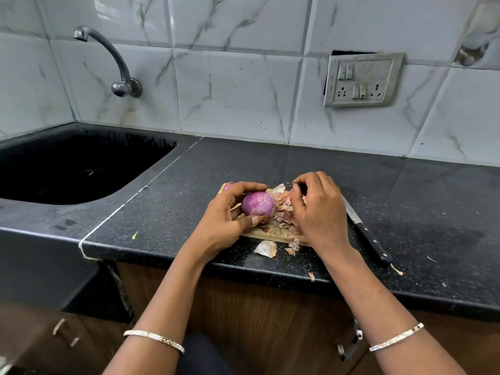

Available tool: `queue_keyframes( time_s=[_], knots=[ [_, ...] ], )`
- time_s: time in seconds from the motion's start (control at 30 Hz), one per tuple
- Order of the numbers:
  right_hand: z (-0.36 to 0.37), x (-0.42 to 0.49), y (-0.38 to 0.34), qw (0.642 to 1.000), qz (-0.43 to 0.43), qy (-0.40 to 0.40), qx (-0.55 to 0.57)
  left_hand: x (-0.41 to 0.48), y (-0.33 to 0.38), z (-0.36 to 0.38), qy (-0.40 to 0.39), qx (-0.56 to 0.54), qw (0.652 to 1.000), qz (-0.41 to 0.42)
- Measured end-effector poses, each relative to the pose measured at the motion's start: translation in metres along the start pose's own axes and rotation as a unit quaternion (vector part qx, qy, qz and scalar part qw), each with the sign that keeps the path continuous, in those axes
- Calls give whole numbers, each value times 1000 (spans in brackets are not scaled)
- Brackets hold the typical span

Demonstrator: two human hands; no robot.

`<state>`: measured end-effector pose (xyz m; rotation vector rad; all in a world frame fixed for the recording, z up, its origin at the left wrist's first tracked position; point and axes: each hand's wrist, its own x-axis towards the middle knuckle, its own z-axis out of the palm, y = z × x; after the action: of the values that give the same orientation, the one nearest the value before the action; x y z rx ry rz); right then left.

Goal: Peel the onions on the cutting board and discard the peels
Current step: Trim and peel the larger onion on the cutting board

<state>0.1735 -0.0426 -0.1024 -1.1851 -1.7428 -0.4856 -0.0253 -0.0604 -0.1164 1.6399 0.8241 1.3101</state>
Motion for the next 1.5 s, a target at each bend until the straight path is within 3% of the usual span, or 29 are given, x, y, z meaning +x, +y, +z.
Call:
queue_keyframes(
  time_s=[0.13, 0.27, 0.43, 0.83, 1.03, 1.3, 1.5],
  knots=[
    [-5, -2, -1, 999, 14, -17, 32, 0, 0, 0, -1, 0, 1000, 2],
    [-9, -1, -2, 988, 42, -63, 136, 0, 0, 0, -3, 1, 1000, 3],
    [-2, -2, -1, 979, 41, -129, 154, 0, 1, -1, -12, 7, 1000, 7],
    [2, -4, -1, 992, 11, -121, 37, -2, 3, 1, -32, -3, 999, -3],
    [-1, -4, 7, 992, 81, -98, -24, -1, 2, 0, -29, -7, 1000, -5],
    [-9, -4, -4, 992, 53, -73, 86, 1, -2, 0, 20, -12, 1000, 1],
    [-11, -5, -14, 972, 31, -149, 179, 2, -4, -1, 17, 8, 1000, 1]
  ],
)
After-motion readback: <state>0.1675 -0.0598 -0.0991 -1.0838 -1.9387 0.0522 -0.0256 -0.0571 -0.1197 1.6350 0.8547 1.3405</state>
